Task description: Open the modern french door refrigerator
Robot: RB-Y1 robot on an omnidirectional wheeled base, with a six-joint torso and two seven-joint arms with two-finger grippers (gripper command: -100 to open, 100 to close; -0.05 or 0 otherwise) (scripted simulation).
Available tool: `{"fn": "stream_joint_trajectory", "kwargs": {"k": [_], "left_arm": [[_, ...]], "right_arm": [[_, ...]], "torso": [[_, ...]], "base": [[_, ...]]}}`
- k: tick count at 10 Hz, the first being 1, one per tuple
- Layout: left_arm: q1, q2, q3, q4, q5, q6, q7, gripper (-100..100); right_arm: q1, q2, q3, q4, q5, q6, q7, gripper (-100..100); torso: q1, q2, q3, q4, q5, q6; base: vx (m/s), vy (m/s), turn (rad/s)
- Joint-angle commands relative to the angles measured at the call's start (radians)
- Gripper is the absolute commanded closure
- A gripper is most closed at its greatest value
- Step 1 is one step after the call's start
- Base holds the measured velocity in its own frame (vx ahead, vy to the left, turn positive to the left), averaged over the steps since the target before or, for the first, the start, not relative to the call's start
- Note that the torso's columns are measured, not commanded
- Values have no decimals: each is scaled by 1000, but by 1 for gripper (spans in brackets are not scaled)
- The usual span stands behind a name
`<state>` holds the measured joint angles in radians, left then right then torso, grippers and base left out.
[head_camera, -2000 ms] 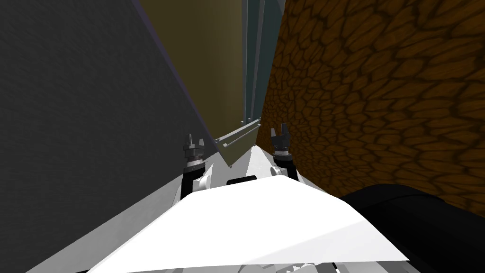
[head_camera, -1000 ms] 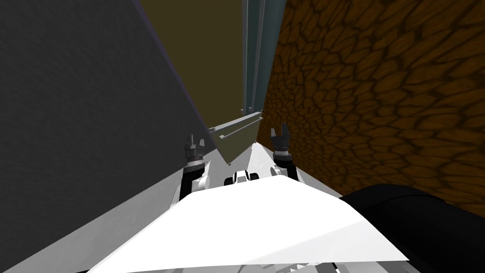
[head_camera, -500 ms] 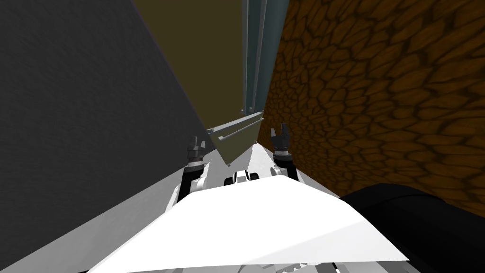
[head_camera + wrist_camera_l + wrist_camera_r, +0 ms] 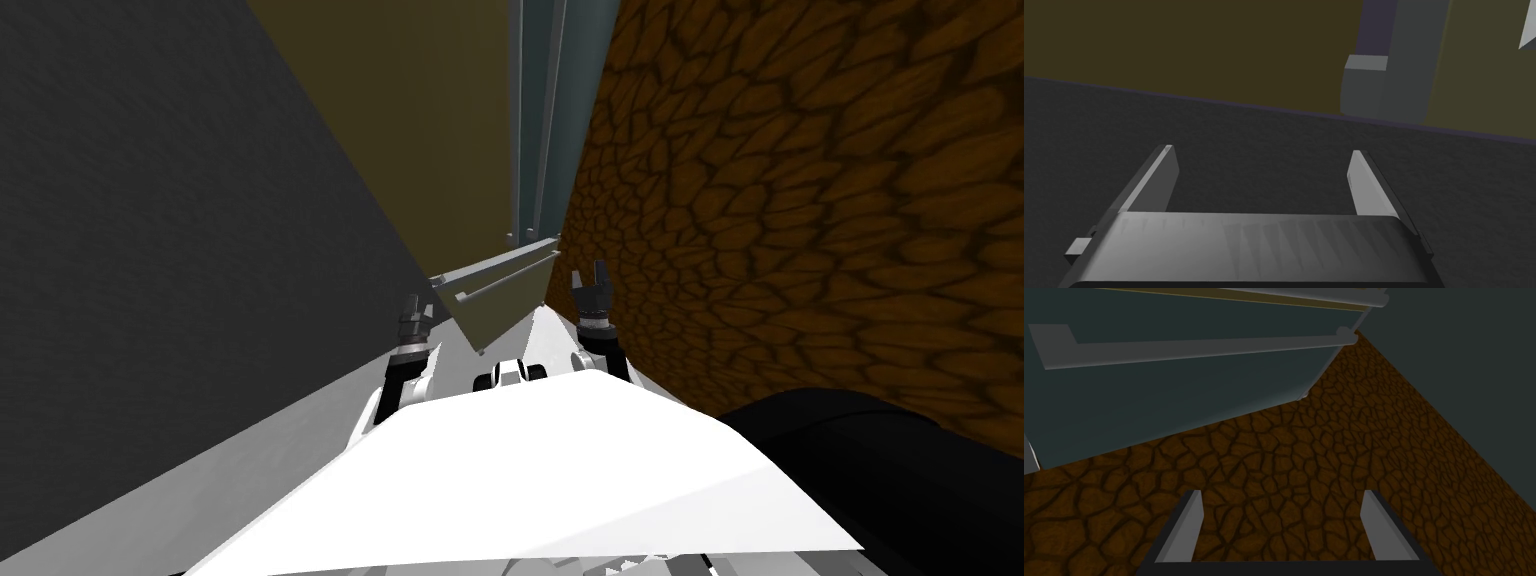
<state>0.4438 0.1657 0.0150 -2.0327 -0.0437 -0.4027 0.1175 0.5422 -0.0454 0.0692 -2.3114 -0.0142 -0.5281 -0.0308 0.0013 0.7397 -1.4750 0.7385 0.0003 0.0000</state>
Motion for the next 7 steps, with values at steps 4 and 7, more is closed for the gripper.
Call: {"fn": "stream_joint_trajectory", "kwargs": {"k": [4, 7], "left_arm": [[-22, 5, 30, 115, 19, -34, -4, -100], [-33, 1, 45, 166, 29, -47, -5, -100]], "right_arm": [[0, 0, 0, 0, 0, 0, 0, 0], [0, 0, 0, 0, 0, 0, 0, 0]], "torso": [[-1, -2, -1, -1, 0, 0], [-1, -1, -1, 0, 0, 0]], "base": [[71, -64, 58], [60, -65, 53]]}}
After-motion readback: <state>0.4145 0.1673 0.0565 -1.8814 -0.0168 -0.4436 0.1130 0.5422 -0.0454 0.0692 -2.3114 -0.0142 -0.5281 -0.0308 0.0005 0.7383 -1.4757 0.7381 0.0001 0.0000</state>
